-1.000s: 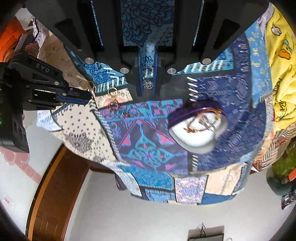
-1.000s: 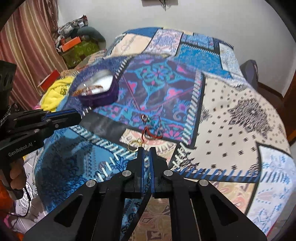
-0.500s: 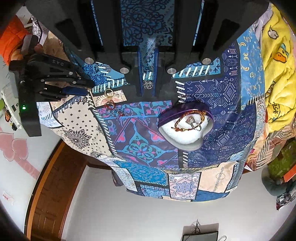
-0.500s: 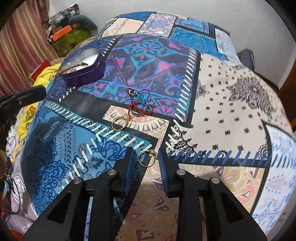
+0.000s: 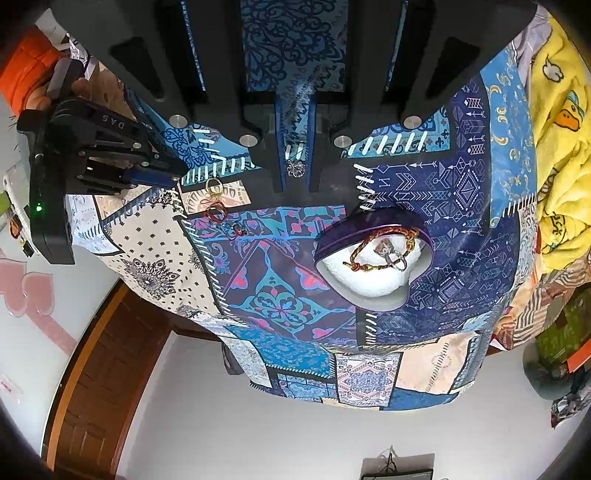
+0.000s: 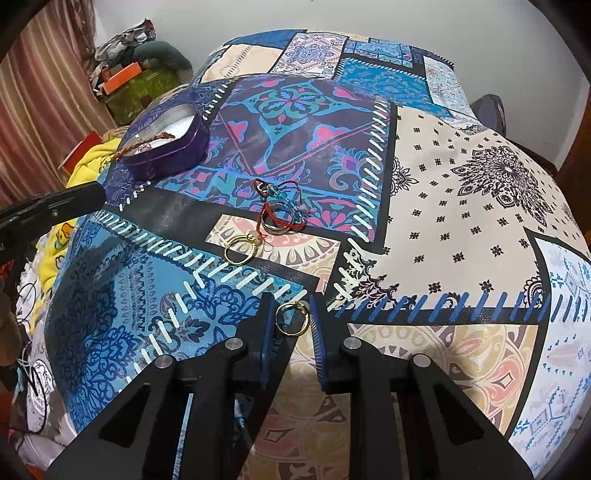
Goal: Organize jewelry
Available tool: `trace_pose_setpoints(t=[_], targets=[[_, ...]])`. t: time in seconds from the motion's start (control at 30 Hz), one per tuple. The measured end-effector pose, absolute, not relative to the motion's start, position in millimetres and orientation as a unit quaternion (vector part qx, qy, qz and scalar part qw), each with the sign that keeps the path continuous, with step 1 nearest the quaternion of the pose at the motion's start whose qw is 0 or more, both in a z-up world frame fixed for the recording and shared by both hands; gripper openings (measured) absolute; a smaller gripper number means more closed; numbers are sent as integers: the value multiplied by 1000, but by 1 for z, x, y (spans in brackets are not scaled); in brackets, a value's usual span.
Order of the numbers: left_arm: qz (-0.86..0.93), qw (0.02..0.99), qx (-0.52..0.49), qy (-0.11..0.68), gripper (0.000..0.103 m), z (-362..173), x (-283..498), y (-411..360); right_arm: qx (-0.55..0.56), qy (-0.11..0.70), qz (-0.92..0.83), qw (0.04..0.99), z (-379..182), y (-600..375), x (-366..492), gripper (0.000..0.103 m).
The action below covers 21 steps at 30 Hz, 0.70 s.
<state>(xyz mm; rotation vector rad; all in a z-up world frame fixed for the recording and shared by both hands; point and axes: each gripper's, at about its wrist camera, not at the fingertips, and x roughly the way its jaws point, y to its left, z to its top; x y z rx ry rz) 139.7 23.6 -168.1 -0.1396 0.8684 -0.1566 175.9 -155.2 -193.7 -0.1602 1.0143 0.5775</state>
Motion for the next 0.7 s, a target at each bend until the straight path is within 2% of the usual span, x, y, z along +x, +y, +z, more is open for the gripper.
trace_pose_setpoints(t=[0.2, 0.7], targets=[[-74, 910, -65, 404, 9, -155, 136, 28, -67, 466, 279, 837, -178, -152, 178, 17], [-43, 940, -58, 334, 9, -108, 137, 61, -42, 357, 344, 868, -97, -99, 195, 17]])
